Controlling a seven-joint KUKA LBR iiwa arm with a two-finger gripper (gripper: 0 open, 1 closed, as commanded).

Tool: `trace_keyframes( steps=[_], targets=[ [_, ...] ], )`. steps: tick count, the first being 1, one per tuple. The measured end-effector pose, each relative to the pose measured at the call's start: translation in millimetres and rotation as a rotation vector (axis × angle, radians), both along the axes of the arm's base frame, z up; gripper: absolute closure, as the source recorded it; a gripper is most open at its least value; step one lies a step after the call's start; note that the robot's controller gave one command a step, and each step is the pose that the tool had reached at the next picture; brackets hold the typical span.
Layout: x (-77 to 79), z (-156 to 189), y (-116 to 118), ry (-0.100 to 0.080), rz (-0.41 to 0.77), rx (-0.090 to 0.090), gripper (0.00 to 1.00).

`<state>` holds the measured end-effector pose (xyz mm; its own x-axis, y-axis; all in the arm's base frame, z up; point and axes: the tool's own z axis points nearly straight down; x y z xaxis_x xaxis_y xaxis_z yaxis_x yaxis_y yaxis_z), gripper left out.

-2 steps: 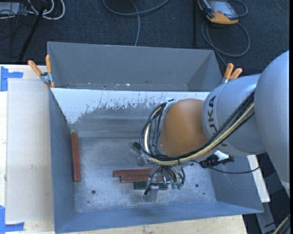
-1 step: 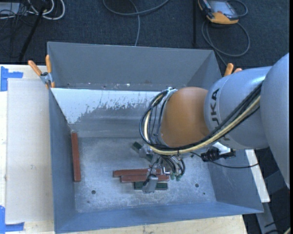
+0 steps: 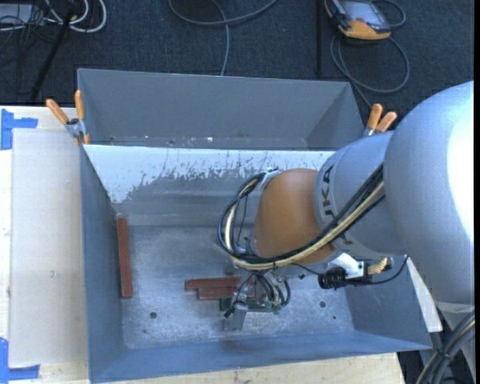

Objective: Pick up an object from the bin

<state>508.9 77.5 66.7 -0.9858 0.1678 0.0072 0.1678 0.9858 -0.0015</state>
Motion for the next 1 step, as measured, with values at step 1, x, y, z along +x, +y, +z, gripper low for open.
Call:
trace_keyframes(
  steps=[1],
  targets=[
    [-0.2, -0.7, -0.1, -0.005, 0.0, 0.0, 0.0]
  ],
)
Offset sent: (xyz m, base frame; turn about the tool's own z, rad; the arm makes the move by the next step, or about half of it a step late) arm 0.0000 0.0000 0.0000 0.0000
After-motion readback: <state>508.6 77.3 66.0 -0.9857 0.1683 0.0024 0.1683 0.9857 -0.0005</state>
